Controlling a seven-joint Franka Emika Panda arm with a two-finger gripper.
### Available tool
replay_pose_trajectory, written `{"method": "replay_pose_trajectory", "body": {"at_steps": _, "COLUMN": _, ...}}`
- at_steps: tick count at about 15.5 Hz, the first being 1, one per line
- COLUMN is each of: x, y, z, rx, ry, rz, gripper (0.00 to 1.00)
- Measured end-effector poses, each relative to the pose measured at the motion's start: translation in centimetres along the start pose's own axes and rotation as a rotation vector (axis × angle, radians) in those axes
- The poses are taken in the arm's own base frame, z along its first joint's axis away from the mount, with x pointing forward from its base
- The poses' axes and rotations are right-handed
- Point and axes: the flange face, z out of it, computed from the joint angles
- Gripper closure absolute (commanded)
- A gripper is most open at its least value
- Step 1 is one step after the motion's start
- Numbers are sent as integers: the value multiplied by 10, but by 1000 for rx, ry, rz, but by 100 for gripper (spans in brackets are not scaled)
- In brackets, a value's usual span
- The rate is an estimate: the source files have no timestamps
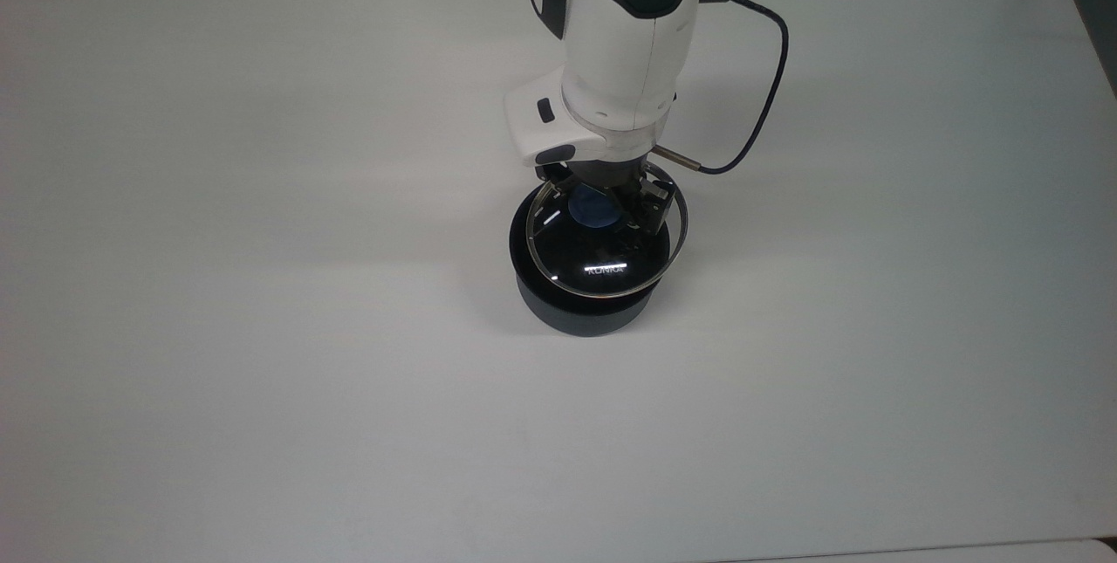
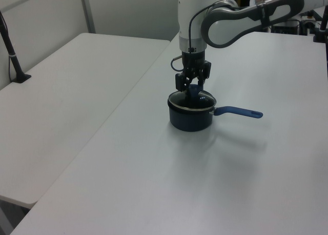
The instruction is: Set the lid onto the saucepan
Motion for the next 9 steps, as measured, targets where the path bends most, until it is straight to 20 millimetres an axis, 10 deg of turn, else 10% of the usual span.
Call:
{"method": "replay_pose_trajectory", "body": {"at_steps": 1, "x": 0, "y": 0, "z": 0, "rx": -3, "ry": 4, "rz": 9, "gripper": 0}}
{"method": "replay_pose_trajectory", "body": {"at_steps": 9, "x": 8, "y": 4, "z": -9, "rx": -13, "ry": 49, "rz": 63, "gripper": 0}}
